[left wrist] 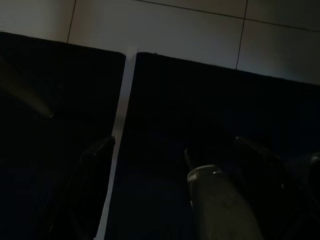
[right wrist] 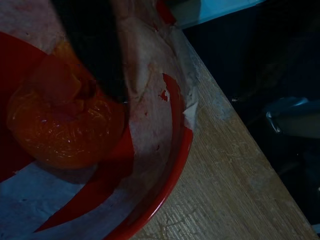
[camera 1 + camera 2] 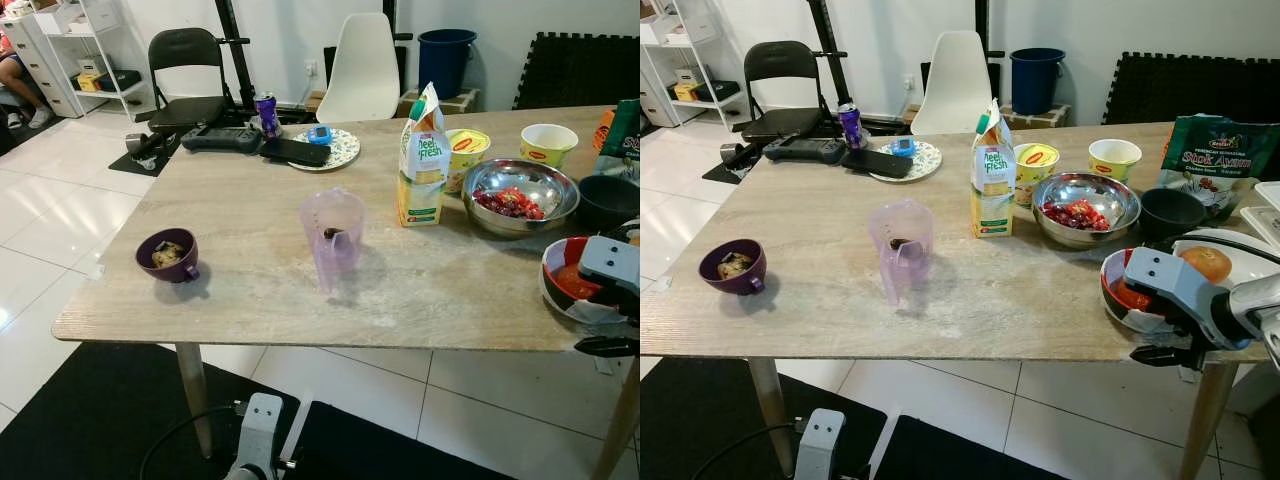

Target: Restocking fridge

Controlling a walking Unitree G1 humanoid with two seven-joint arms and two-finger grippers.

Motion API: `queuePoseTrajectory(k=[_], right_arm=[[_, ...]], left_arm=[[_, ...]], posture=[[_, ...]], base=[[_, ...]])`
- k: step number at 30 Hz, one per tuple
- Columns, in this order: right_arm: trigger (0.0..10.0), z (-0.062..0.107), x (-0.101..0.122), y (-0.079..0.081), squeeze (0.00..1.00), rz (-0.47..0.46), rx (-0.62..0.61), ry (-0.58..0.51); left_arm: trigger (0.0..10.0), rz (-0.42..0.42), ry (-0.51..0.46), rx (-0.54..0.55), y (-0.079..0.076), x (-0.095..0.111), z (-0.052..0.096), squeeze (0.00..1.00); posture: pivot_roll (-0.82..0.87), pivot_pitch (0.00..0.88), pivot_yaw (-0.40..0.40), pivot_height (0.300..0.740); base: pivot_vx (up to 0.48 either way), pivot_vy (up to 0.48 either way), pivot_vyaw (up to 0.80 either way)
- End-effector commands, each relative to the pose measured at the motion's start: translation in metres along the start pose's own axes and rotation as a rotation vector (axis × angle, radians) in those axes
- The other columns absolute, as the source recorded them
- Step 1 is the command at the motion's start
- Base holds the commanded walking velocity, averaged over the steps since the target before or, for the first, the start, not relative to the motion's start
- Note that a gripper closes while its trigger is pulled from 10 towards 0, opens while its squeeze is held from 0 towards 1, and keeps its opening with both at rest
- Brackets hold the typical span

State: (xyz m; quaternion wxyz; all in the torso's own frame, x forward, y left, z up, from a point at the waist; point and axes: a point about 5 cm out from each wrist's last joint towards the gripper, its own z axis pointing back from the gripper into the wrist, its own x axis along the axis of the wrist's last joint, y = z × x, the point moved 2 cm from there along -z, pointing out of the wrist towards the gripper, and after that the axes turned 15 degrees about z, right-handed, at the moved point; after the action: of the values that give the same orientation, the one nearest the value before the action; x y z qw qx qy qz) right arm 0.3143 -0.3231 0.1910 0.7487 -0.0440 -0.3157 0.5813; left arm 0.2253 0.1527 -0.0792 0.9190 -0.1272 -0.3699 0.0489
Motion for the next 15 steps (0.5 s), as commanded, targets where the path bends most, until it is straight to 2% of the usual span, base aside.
queuePoseTrajectory(k=[1,2,3,4,5,15], right_arm=[[3.3,-0.0036,0.0035,0.0003,0.00,0.023,0.016,-0.001],[2.4,-0.0029,0.0041,-0.0003,0.00,0.026,0.016,-0.001],[0.9,-0.0023,0.0047,-0.0011,0.00,0.029,0.016,-0.003],[0.9,-0.0023,0.0047,-0.0011,0.00,0.029,0.016,-0.003],[0.0,-0.0020,0.0051,-0.0015,0.00,0.031,0.016,-0.004],[0.0,0.0012,0.0091,-0.0002,0.00,0.064,0.041,-0.014]], left_arm=[[10.0,-0.008,0.016,0.032,0.0135,-0.0032,0.0042,0.00],[10.0,-0.009,0.017,0.033,0.0138,-0.0036,0.0044,0.00],[10.0,-0.009,0.018,0.032,0.0138,-0.0038,0.0044,0.00],[10.0,-0.009,0.018,0.032,0.0138,-0.0038,0.0044,0.00],[10.0,-0.010,0.019,0.032,0.0139,-0.0040,0.0045,0.00],[10.0,-0.015,0.019,0.028,0.0125,-0.0041,0.0040,0.00]], posture=[[-0.08,0.103,0.087,0.740],[-0.08,0.103,0.088,0.740],[-0.08,0.103,0.089,0.740],[-0.08,0.103,0.089,0.740],[-0.09,0.104,0.089,0.740],[-0.09,0.105,0.092,0.740]], base=[[0.000,0.000,0.00],[0.000,0.000,0.00],[0.000,0.000,0.00],[0.000,0.000,0.00],[0.000,0.000,0.00],[0.000,0.000,0.00]])
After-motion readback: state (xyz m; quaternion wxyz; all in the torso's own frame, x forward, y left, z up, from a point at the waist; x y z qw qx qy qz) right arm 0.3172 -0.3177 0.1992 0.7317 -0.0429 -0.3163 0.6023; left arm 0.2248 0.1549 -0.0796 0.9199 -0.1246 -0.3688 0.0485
